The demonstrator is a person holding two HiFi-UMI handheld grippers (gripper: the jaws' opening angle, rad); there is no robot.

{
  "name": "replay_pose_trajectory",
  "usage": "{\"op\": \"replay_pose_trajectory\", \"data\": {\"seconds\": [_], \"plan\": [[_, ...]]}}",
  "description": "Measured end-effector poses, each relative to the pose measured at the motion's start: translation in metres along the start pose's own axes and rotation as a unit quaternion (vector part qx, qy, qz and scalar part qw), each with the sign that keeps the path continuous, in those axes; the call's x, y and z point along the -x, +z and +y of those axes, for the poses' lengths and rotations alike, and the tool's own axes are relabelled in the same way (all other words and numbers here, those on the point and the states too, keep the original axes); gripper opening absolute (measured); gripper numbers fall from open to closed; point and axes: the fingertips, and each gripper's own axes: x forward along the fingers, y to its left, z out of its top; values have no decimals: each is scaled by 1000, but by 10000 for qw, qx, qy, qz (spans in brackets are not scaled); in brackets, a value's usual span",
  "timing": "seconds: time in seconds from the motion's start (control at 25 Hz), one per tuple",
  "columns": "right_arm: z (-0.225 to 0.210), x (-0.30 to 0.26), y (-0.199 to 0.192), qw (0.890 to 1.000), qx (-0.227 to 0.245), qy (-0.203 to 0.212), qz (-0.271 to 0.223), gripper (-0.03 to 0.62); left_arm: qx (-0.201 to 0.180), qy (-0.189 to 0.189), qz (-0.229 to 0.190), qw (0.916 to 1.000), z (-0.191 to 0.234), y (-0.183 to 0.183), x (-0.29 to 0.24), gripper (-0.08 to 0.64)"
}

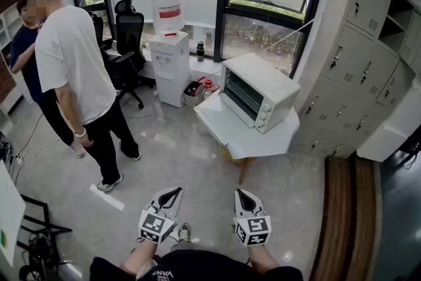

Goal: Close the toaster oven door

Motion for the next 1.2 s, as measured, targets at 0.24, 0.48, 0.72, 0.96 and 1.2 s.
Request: {"op": "replay_pose_trajectory", "data": {"seconds": [0.24,0.48,0.72,0.96,1.2], "plan": [[-1,-13,1,10000,6,1,34,2,24,11,22,10000,13,-2,-7,17],[-2,-27,3,9999,-22,-61,97,2,91,-13,40,9999,28,-3,-16,17],[-4,-44,4,9998,-101,-179,77,3,86,-135,65,9999,44,-7,-28,17],[-1,-66,7,9990,-247,-384,35,3,76,-369,150,9992,66,-13,-38,18],[4,-98,11,9977,-363,-568,11,81,73,-524,219,9984,101,-21,-53,20]]}}
